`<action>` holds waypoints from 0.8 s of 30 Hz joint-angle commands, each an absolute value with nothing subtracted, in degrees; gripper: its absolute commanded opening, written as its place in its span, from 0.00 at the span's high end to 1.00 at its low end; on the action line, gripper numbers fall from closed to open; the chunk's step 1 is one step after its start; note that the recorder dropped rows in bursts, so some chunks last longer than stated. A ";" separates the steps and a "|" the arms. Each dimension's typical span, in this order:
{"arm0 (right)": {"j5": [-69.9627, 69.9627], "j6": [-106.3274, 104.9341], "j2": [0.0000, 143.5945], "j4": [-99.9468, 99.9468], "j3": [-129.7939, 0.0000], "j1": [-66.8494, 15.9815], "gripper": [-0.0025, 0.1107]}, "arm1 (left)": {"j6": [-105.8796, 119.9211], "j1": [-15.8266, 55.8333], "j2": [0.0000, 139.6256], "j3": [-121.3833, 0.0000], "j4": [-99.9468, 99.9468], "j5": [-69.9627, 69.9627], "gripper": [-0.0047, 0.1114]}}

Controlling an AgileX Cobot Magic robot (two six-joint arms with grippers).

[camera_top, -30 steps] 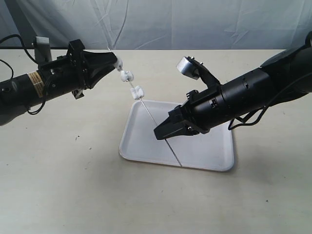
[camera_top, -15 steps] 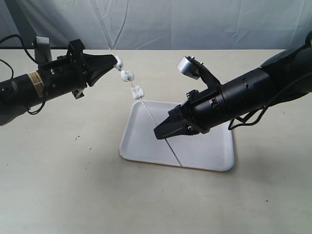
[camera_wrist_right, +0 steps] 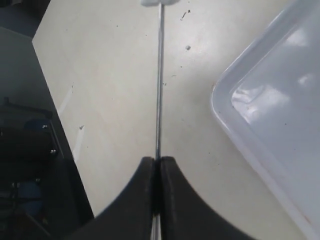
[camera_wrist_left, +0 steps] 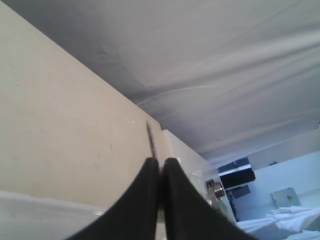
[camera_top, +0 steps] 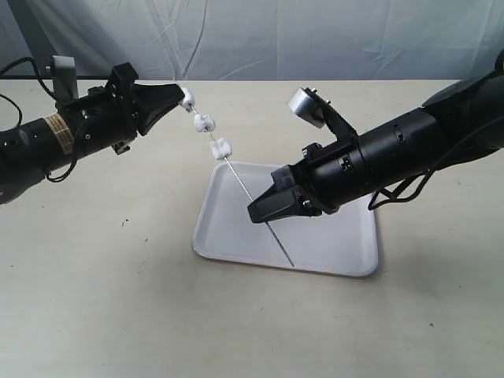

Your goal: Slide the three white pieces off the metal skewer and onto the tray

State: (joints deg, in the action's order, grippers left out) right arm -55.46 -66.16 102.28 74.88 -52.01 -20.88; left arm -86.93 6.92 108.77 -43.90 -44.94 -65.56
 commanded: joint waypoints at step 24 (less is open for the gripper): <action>-33.86 -56.80 101.81 63.40 -53.61 -20.65 0.98 | -106.91 14.45 110.45 -52.23 -70.17 -48.41 0.92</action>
State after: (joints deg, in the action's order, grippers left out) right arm -31.70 -56.81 102.28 63.27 -52.42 -20.85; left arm -106.26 11.64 108.99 -52.16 -68.93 -48.06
